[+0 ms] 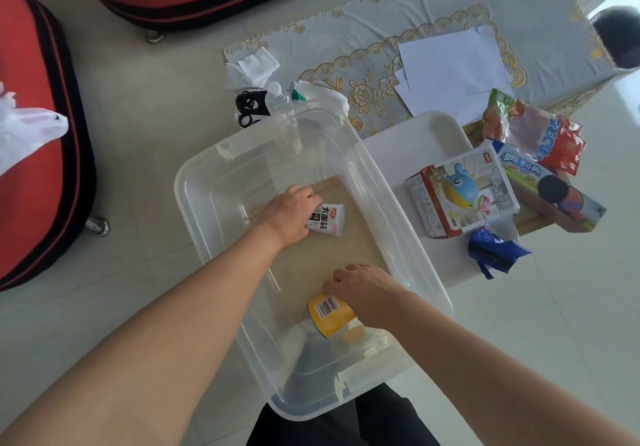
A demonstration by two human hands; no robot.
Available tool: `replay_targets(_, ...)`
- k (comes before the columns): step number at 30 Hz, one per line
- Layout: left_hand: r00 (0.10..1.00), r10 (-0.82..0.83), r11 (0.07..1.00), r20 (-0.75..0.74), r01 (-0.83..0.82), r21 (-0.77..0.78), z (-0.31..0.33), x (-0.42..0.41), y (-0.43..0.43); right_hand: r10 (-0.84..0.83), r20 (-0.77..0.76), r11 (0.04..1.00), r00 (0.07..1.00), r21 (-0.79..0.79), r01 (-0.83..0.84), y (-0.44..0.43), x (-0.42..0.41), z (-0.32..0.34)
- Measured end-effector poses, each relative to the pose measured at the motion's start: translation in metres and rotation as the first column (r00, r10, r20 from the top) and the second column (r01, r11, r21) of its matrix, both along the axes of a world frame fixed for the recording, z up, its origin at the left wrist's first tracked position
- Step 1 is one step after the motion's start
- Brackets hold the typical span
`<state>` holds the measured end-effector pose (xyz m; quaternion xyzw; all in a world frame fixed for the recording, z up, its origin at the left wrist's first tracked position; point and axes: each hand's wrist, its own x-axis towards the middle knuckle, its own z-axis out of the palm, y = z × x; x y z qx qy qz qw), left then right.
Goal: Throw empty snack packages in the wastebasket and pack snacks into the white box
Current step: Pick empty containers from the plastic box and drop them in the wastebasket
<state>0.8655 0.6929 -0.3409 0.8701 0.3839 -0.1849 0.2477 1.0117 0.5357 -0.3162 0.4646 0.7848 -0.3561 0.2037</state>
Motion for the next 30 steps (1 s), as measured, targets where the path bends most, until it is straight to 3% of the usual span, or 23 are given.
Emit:
replay_targets(13, 0.990, 0.131, 0.991, -0.059, -0.130, 0.030, 0.044, 0.001, -0.006, -0.190, -0.121, 0.964, 0.974, 0.163, 0.208, 0.004, 0.020, 0.047)
replay_targets(26, 0.944, 0.238, 0.941, 0.228, -0.282, 0.187, 0.167, 0.007, -0.036, -0.415, -0.301, 0.836, 0.859, 0.248, 0.490, -0.023, 0.054, 0.173)
replay_targets(30, 0.913, 0.251, 0.916, 0.321, -0.331, 0.227, 0.212, 0.026, -0.061, -0.536, -0.368, 0.723, 0.760, 0.264, 0.638, -0.058, 0.085, 0.208)
